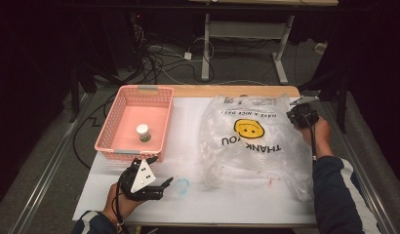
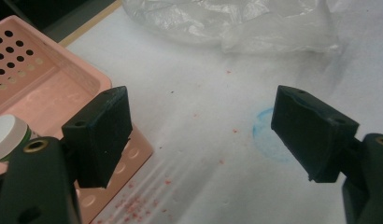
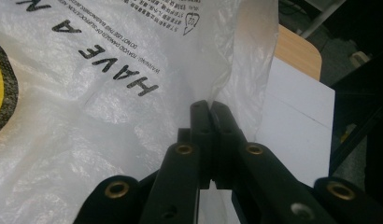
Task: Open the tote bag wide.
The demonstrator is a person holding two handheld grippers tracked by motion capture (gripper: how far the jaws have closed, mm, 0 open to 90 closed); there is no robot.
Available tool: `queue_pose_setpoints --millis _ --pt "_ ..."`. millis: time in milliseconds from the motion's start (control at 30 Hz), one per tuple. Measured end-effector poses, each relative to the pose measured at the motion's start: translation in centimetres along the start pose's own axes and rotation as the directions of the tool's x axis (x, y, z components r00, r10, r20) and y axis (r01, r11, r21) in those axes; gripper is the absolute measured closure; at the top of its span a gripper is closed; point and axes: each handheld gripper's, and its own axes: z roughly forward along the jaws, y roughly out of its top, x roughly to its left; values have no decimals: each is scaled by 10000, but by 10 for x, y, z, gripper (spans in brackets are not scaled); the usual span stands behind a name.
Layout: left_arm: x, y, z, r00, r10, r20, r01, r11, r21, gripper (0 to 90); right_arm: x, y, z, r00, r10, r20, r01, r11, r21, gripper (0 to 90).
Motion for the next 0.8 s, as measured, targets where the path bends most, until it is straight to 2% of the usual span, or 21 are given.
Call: queue_pose_setpoints --millis 33,100,133,167,200,267,300,367,467,500,533,567,600,667,700,733,767,800 --pt "0 0 0 10000 44 12 -44 10000 5 195 -1 -3 -4 9993 257 263 -258 9996 68 900" --pt "-2 0 -2 9999 168 6 -168 9999 -36 195 -7 -10 -10 9967 737 344 -744 9971 179 900" --pt "-3 1 -3 9997 232 11 -232 9997 -38 195 -7 -10 -10 9967 737 344 -744 9971 179 900" --pt "-3 1 -4 9997 259 13 -259 9996 -81 195 -13 -20 -18 9920 1202 383 -1214 9921 324 900" --pt "-3 1 -5 9997 255 1 -255 9996 -121 195 -13 -20 -18 9920 1202 383 -1214 9921 324 900" --pt "-3 1 -6 9997 253 -35 -253 9995 -173 195 -20 -39 -32 9862 1584 485 -1608 9858 489 900" --pt "-3 1 -7 9997 228 -44 -229 9995 -212 195 -20 -39 -32 9862 1584 485 -1608 9858 489 900" --pt "-2 1 -8 9996 257 -73 -259 9994 -243 195 -16 -55 -48 9876 1547 252 -1559 9859 608 900" --pt "-2 2 -9 9995 278 -139 -281 9993 -256 195 -4 -68 -66 9852 1628 -533 -1604 9859 468 900" --pt "-2 3 -9 9995 278 -171 -282 9992 -267 195 -4 -68 -66 9852 1628 -533 -1604 9859 468 900" --pt "-2 3 -10 9995 252 -199 -257 9993 -272 195 2 -72 -72 9858 1520 -714 -1491 9878 442 900" --pt "-2 3 -10 9994 257 -214 -263 9993 -267 195 12 -80 -82 9832 1468 -1085 -1449 9891 257 900" --pt "-2 4 -10 9994 260 -222 -266 9993 -268 195 12 -80 -82 9832 1468 -1085 -1449 9891 257 900" --pt "-3 4 -10 9993 280 -257 -287 9993 -245 195 29 -87 -94 9804 1178 -1579 -1169 9930 155 895" --pt "-3 4 -9 9993 255 -276 -262 9993 -251 195 29 -87 -94 9804 1178 -1579 -1169 9930 155 895" --pt "-3 4 -9 9992 280 -287 -286 9993 -238 195 35 -88 -98 9795 1021 -1739 -1010 9948 153 895" --pt "-3 4 -9 9990 295 -335 -302 9993 -197 195 45 -89 -106 9759 861 -2006 -895 9960 -81 894" --pt "-3 4 -9 9990 295 -335 -302 9993 -197 195 45 -89 -106 9759 861 -2006 -895 9960 -81 894"
